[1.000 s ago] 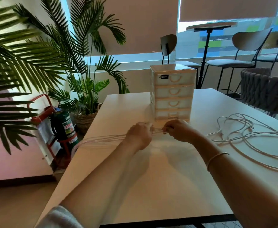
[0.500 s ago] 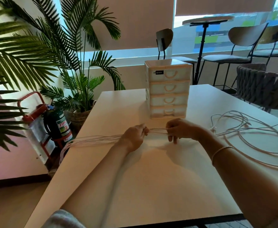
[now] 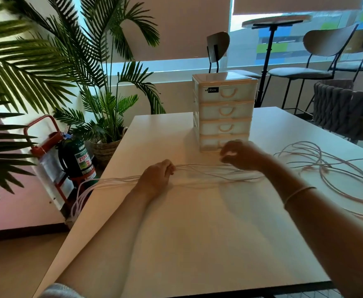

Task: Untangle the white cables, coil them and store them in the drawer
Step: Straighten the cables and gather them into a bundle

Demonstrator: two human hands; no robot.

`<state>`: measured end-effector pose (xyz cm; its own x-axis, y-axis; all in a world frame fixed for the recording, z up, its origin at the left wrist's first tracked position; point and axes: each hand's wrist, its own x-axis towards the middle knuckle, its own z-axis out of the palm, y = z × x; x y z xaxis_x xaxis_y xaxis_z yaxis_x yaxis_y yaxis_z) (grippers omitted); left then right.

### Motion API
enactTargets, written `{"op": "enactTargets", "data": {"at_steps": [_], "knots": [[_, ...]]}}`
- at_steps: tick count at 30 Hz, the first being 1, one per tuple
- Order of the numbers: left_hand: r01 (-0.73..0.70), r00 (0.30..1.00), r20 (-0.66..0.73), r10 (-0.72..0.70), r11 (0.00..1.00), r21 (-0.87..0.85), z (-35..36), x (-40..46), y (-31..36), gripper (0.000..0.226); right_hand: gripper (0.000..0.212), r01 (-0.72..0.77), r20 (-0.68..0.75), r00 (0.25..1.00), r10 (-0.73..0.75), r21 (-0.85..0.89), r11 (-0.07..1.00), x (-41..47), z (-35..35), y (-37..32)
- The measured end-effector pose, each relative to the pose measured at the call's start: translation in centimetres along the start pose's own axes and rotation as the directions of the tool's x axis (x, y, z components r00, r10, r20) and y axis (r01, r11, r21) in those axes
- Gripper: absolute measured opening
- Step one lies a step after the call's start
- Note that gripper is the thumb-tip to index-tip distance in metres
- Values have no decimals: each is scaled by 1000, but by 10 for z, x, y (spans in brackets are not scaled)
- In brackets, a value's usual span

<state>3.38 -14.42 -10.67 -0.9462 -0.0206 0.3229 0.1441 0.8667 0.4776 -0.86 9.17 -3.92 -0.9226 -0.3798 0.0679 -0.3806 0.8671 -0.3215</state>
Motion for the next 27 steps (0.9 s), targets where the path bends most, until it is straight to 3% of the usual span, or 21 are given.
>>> {"op": "enactTargets", "data": {"at_steps": [3,7,17,24,27], "knots": [[-14,1000,8,14,1000,-1,-1,-4,1,17,35,87,89,992,-95,87,992,11,25,-46],[-36,999,38,35,999,26,-4,-6,1,20,26,115,116,984,-136,173,978,20,42,-60],[-32,995,91,33,999,-6,-4,-4,4,24,12,62,187,975,-121,297,953,26,50,-60],[-19,999,43,20,1000,-11,-2,-2,5,25,29,-45,267,960,-79,429,902,25,54,-58],[-5,1000,20,5,1000,-8,-1,0,6,25,29,-41,268,960,-77,409,912,26,54,-57]]}}
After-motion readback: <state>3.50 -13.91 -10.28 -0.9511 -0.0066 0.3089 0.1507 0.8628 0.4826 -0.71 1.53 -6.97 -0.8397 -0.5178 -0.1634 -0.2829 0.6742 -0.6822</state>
